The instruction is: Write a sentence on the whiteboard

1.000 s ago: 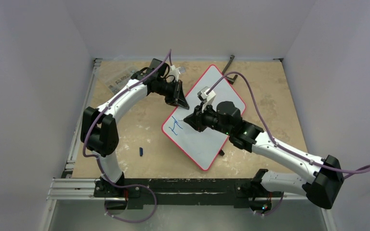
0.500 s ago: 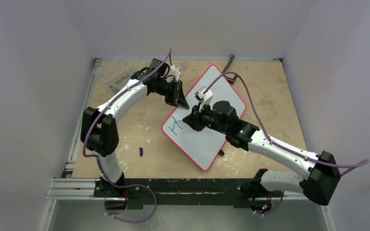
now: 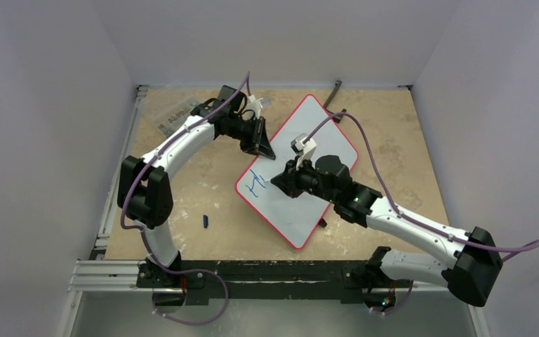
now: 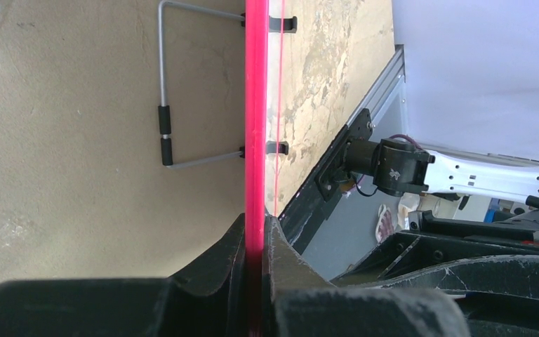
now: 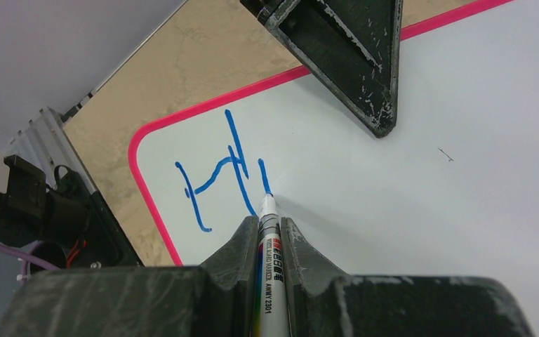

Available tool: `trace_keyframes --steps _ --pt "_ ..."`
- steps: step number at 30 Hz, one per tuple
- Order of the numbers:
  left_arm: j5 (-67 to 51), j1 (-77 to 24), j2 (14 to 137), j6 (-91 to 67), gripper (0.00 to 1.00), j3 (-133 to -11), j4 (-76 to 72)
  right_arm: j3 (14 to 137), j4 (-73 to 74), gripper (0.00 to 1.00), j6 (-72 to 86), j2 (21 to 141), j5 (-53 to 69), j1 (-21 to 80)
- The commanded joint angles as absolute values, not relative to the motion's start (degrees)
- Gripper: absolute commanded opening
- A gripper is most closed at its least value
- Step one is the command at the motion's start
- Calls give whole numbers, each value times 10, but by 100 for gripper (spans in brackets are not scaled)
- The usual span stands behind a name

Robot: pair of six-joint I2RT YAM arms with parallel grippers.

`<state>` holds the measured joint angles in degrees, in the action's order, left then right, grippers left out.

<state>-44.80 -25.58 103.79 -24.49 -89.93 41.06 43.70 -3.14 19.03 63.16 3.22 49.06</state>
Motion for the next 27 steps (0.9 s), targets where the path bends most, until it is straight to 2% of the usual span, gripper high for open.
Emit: trace_keyframes --steps 1,10,20,27 --pt "-414 -251 1002 -243 0 -913 414 430 -31 0 202 629 -3 489" --pt "-414 -251 1000 -243 0 -912 413 462 -16 0 204 654 -42 487" --pt "-415 -251 998 -243 0 -911 412 504 -22 0 199 684 -24 487" --pt "-415 -251 997 -243 0 -911 413 488 -49 0 173 679 28 487"
